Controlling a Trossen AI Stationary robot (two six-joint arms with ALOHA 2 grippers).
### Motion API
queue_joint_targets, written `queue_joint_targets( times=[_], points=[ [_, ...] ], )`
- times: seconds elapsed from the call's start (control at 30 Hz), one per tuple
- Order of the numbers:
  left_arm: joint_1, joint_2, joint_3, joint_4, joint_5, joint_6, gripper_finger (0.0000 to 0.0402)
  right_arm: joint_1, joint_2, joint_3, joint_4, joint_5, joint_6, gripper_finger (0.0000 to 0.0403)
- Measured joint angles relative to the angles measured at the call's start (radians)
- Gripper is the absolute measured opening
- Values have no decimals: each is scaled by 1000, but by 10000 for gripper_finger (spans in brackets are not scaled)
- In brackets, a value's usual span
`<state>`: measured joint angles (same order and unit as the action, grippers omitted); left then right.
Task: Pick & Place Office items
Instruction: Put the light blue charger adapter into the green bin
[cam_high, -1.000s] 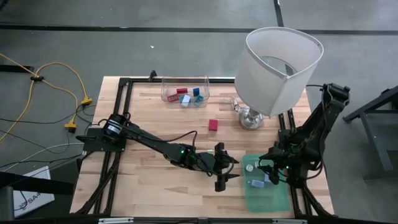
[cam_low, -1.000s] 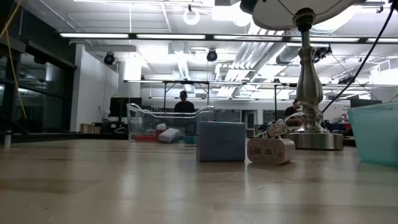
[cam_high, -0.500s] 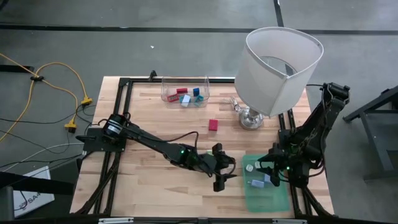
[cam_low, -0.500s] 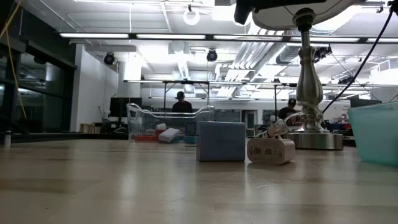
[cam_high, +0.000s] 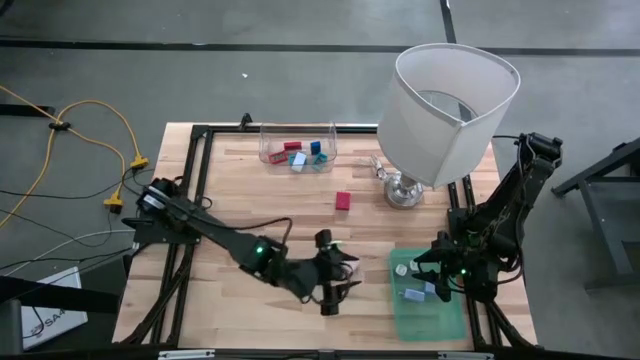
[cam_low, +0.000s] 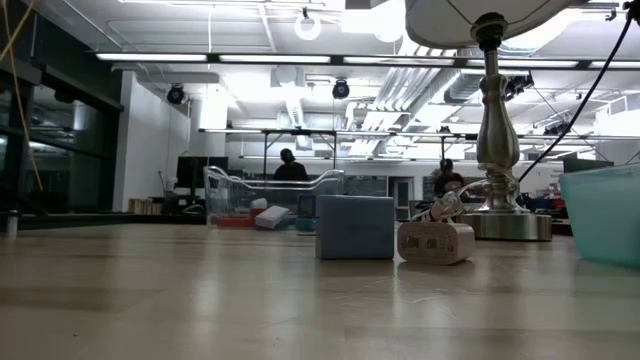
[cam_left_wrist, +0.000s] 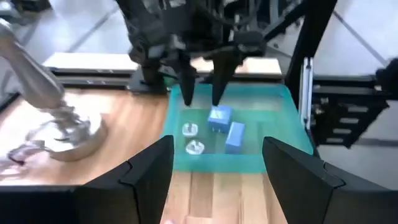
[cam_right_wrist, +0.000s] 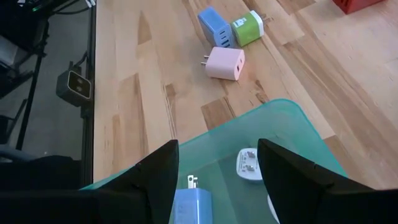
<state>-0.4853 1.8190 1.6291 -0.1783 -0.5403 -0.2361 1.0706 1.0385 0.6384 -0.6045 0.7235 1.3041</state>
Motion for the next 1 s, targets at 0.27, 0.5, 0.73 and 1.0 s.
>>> queue_joint_targets(
  times=[0.27, 0.5, 0.73, 1.0],
  points=[
    [-89, -41, -2, -75, -92, -31, 237, 0, 0, 0, 16, -46, 0, 205],
    [-122, -77, -2, -144, -118, -32, 237, 0, 0, 0, 25, -174, 0, 205],
    [-151, -92, -2, -141, -118, -7, 237, 0, 0, 0, 50, -294, 0, 205],
    [-213, -90, -16, -141, -159, -5, 237, 0, 0, 0, 65, -368, 0, 205]
  ],
)
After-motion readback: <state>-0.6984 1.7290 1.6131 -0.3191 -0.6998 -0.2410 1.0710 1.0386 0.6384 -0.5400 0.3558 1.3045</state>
